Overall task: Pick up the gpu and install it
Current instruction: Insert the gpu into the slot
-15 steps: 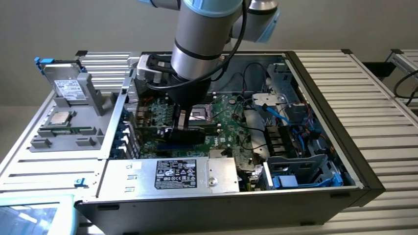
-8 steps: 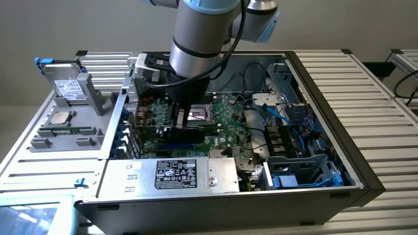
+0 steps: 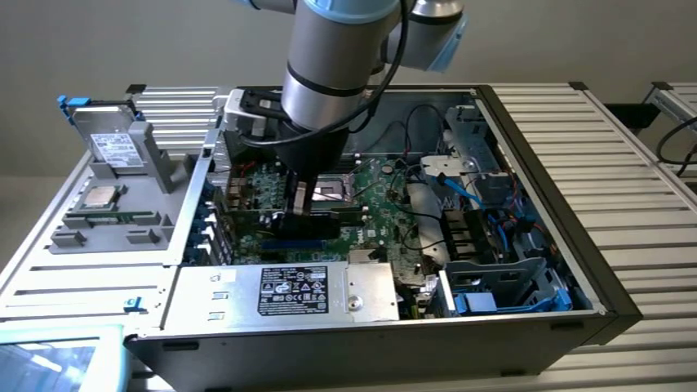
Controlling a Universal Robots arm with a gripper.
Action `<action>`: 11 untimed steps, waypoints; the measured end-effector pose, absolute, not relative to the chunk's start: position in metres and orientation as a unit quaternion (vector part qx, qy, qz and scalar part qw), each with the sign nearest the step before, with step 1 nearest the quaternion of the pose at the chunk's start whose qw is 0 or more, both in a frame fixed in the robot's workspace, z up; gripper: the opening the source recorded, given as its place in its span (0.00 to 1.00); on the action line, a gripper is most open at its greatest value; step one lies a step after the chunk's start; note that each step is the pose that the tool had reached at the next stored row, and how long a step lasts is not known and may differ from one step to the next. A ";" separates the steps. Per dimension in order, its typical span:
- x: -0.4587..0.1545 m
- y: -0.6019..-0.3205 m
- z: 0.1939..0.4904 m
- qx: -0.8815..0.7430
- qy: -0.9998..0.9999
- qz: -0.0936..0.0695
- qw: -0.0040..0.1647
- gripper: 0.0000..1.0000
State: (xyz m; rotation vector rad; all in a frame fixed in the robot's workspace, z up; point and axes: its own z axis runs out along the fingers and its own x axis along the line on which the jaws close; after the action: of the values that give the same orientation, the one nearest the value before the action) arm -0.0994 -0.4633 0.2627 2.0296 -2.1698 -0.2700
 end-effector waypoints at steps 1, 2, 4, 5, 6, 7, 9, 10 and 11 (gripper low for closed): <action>-0.099 -0.463 0.263 0.678 -0.725 -0.090 0.079 0.28; -0.099 -0.463 0.263 0.678 -0.725 -0.090 0.079 0.28; -0.099 -0.463 0.262 0.678 -0.725 -0.090 0.079 0.28; -0.099 -0.463 0.262 0.678 -0.725 -0.090 0.079 0.28; -0.099 -0.463 0.261 0.678 -0.725 -0.090 0.079 0.28; -0.100 -0.463 0.261 0.678 -0.725 -0.090 0.079 0.28; -0.100 -0.463 0.261 0.678 -0.725 -0.090 0.079 0.28; -0.100 -0.463 0.261 0.678 -0.725 -0.090 0.079 0.28; -0.100 -0.463 0.260 0.678 -0.725 -0.090 0.079 0.28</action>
State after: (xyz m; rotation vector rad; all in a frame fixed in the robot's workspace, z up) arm -0.0996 -0.4633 0.2604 2.0299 -2.1700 -0.2705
